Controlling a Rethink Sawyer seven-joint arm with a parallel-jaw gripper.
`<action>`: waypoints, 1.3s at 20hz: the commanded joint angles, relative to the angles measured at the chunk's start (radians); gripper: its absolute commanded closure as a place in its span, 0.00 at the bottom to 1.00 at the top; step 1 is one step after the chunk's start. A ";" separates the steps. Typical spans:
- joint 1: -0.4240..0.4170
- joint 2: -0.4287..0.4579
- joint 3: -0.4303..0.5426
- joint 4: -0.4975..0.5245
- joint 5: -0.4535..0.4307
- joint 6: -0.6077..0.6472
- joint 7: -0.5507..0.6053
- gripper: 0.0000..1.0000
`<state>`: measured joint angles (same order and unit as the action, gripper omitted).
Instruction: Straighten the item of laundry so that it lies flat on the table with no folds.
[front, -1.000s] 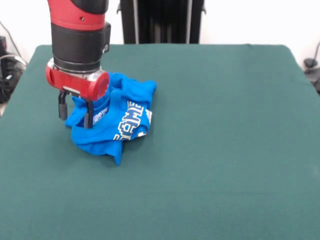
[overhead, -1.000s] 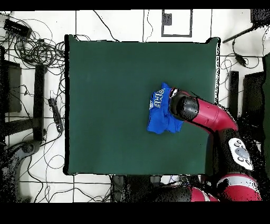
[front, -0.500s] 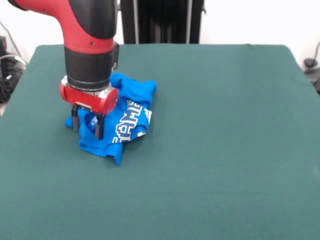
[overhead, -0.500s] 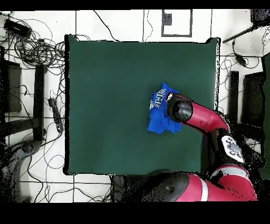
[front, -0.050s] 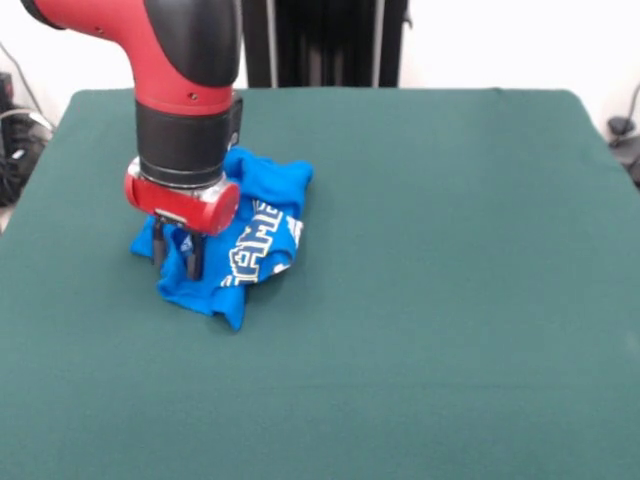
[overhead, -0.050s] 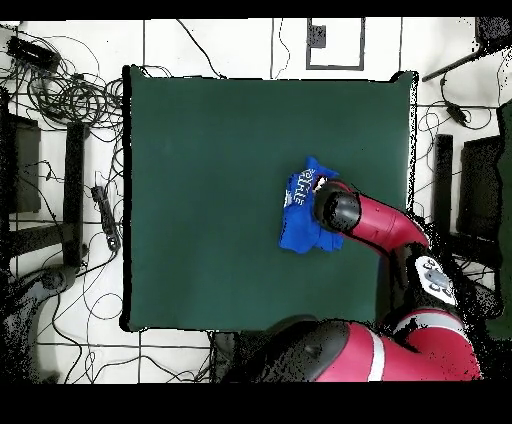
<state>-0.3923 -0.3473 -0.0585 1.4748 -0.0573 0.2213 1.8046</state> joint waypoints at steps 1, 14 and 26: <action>0.048 0.040 0.029 0.051 0.040 -0.025 0.201 1.00; -0.095 -0.153 0.109 0.205 0.016 0.090 0.094 1.00; -0.306 -0.457 0.152 0.261 -0.022 0.383 -0.136 1.00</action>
<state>-0.6668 -0.6778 -0.0366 1.6467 -0.0563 0.3945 1.8046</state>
